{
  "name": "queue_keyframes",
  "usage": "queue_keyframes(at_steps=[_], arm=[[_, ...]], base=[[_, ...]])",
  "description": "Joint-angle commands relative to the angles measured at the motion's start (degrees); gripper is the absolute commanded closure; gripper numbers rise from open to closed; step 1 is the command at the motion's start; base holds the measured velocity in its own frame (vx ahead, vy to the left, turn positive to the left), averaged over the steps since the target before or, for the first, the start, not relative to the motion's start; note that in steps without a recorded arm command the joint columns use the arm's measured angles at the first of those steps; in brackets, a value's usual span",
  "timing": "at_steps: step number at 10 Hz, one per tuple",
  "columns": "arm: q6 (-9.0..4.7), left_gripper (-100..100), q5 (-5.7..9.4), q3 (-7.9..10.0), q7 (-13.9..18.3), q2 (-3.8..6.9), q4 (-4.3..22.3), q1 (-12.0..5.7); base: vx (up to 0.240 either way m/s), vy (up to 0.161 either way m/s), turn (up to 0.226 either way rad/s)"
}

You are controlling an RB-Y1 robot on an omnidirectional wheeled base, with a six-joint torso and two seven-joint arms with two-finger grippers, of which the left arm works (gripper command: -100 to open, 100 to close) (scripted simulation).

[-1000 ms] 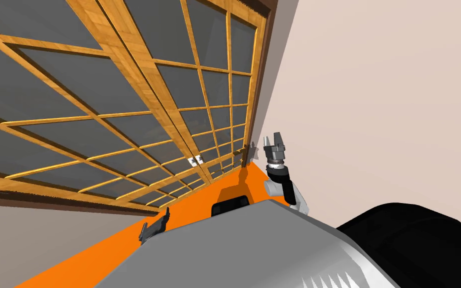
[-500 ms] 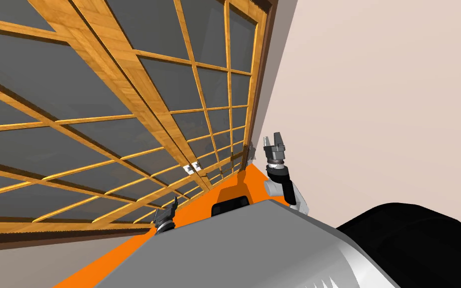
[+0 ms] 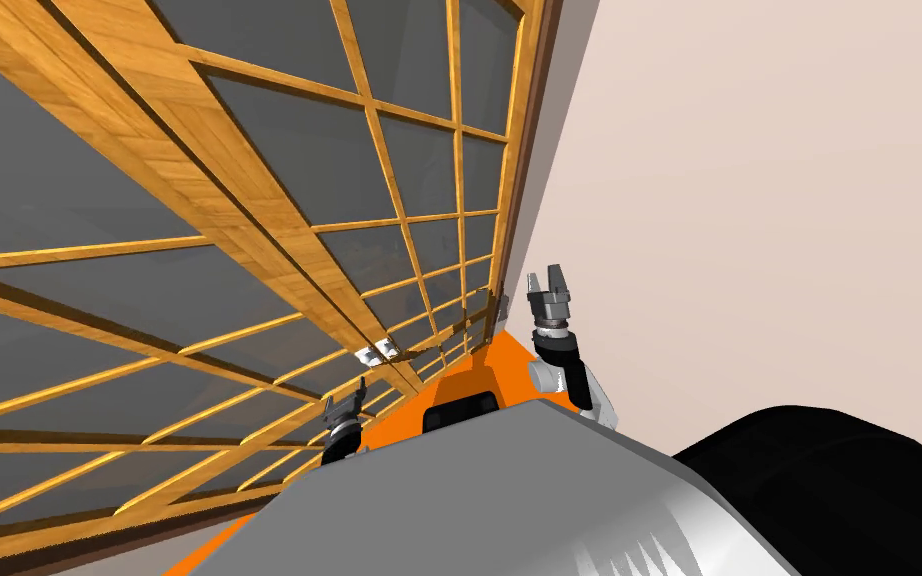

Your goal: Pull the door open

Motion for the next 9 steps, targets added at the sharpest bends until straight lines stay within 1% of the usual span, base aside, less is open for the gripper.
queue_keyframes(at_steps=[1,2,3,4,5,9], arm=[[-0.77,-100,0.04,-0.18,-0.3,0.04,1.4,-1.65],[-0.90,-100,-0.14,-0.79,-0.4,-0.42,1.1,-2.86],[-0.98,-100,-0.26,-1.20,-0.4,-0.72,0.9,-3.67],[-0.53,-100,-0.26,-1.07,0.0,-0.65,0.2,-2.71],[-0.53,100,-0.26,-1.07,0.0,-0.65,0.2,-2.71],[-0.53,100,-0.26,-1.07,0.0,-0.65,0.2,-2.71]], base=[[0.172,0.019,-0.055],[0.176,0.021,-0.113],[0.202,0.042,-0.117],[0.093,0.021,-0.024],[-0.013,-0.006,0.009],[-0.019,-0.009,-0.005]])
